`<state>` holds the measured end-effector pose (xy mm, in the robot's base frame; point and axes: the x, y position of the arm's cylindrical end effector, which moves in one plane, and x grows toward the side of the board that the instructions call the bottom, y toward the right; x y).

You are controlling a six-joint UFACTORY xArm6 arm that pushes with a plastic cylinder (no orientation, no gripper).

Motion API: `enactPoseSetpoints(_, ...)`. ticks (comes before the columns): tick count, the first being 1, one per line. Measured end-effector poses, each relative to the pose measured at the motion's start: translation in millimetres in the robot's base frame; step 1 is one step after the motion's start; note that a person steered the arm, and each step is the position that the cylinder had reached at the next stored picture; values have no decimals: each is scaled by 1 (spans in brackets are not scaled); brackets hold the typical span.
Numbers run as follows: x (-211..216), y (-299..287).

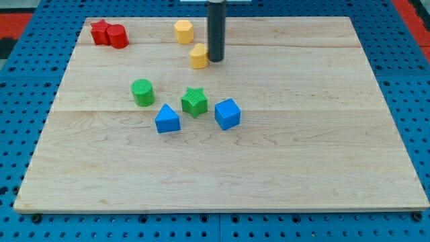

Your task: Push the blue cube towards the bottom right of the yellow heart

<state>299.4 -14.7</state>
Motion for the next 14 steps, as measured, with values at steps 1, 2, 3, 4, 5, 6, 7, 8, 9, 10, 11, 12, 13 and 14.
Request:
enactPoseSetpoints(1, -37, -6)
enactPoseSetpoints(2, -38, -41)
enactPoseSetpoints(3, 1, -43)
enactPoseSetpoints(4, 33, -25)
enactPoseSetpoints(5, 40, -12)
enactPoseSetpoints(6, 11, -21)
enactPoseSetpoints(7, 25, 4)
enactPoseSetpoints(8, 50, 27)
enactPoseSetpoints(9, 31, 5)
enactPoseSetpoints(10, -22, 6)
enactPoseSetpoints(11, -83, 24)
enactPoseSetpoints(12, -107, -6)
enactPoseSetpoints(13, -73, -50)
enactPoseSetpoints(14, -58, -70)
